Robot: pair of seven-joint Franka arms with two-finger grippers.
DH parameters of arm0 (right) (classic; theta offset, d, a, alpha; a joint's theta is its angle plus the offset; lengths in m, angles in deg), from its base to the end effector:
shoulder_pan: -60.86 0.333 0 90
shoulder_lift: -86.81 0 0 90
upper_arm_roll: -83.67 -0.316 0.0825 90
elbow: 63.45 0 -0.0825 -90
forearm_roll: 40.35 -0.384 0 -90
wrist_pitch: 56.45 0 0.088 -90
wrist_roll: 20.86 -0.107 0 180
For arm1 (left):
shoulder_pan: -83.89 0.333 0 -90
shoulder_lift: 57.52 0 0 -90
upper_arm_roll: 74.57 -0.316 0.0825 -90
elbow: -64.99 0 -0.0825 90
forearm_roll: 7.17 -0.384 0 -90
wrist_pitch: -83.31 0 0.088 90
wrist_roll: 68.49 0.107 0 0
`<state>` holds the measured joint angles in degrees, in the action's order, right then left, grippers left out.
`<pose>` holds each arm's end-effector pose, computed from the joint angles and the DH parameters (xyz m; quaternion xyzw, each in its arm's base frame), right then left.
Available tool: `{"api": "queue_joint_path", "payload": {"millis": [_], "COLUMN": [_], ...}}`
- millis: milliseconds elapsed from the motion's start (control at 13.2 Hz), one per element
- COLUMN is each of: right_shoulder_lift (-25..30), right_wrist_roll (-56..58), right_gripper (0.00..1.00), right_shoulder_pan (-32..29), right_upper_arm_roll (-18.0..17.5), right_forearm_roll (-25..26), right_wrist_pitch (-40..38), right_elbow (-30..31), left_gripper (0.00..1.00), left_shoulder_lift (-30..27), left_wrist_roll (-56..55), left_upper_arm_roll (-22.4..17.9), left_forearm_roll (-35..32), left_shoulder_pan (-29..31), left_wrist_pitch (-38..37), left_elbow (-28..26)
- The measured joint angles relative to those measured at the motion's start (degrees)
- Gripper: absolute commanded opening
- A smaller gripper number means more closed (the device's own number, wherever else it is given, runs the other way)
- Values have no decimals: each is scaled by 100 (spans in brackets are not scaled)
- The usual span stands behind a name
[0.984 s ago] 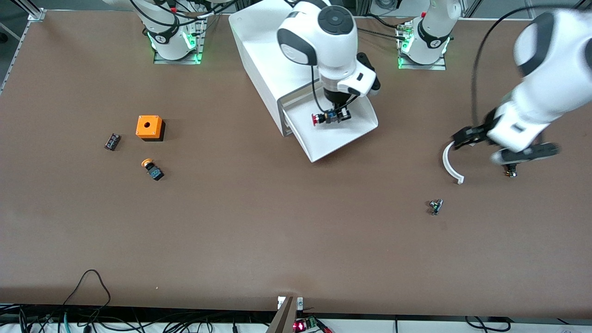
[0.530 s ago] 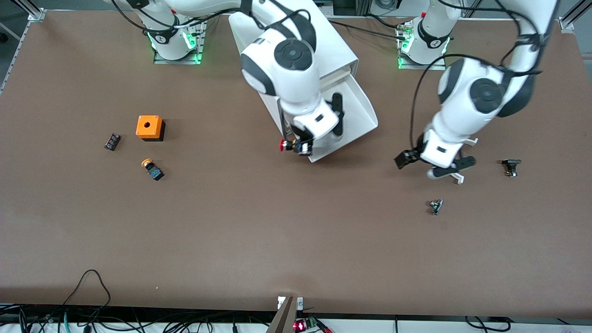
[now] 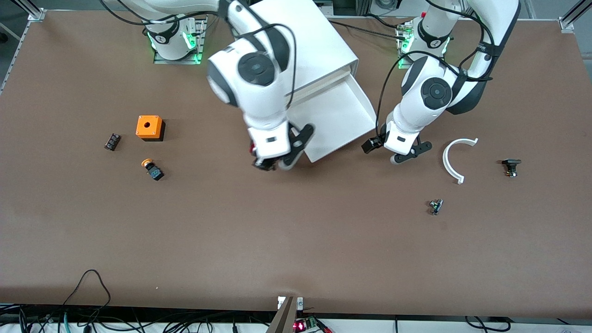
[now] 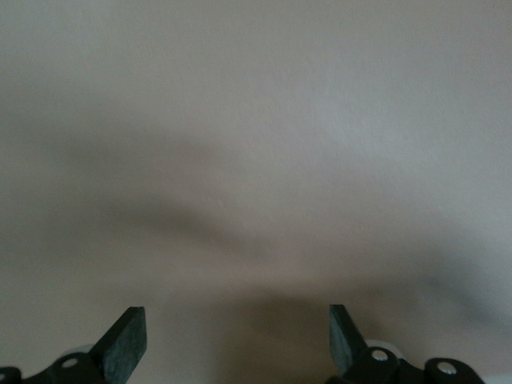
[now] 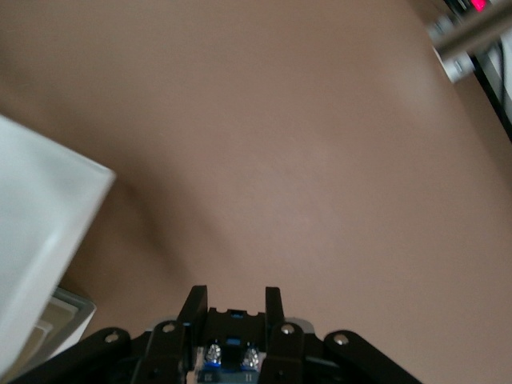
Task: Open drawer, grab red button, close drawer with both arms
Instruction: 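Push the drawer shut with the left gripper while the right gripper carries the button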
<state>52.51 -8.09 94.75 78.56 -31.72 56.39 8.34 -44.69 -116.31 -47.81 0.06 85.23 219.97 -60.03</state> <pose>0.5895 0.4443 0.4260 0.8901 0.4495 0.0688 0.0316 0.5028 -0.2380 0.2980 0.9655 0.2430 -0.0561 0.0745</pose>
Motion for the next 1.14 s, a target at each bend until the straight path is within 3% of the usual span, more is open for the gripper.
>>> {"api": "queue_joint_path", "payload": {"millis": [303, 681, 1135], "right_shoulder_lift": [462, 683, 705], "right_wrist_roll": [-929, -1506, -1974], "right_gripper": [18, 18, 18], "right_shoulder_pan": [-620, -953, -1450], "right_upper_arm_roll": [8, 12, 17], "right_forearm_roll": [-86, -111, -111], "right_wrist_pitch": [-176, -445, 558], "right_elbow": [607, 1131, 2195], "left_gripper": [100, 100, 100], "left_shoulder_lift": [47, 45, 34], "left_wrist_roll": [-1, -4, -4], "left_upper_arm_roll": [372, 1114, 1758], "left_forearm_roll": [187, 188, 188], "left_shoulder_pan": [-41, -64, -68], "left_wrist_pitch": [2, -13, -217], "left_elbow": [-88, -299, -387]}}
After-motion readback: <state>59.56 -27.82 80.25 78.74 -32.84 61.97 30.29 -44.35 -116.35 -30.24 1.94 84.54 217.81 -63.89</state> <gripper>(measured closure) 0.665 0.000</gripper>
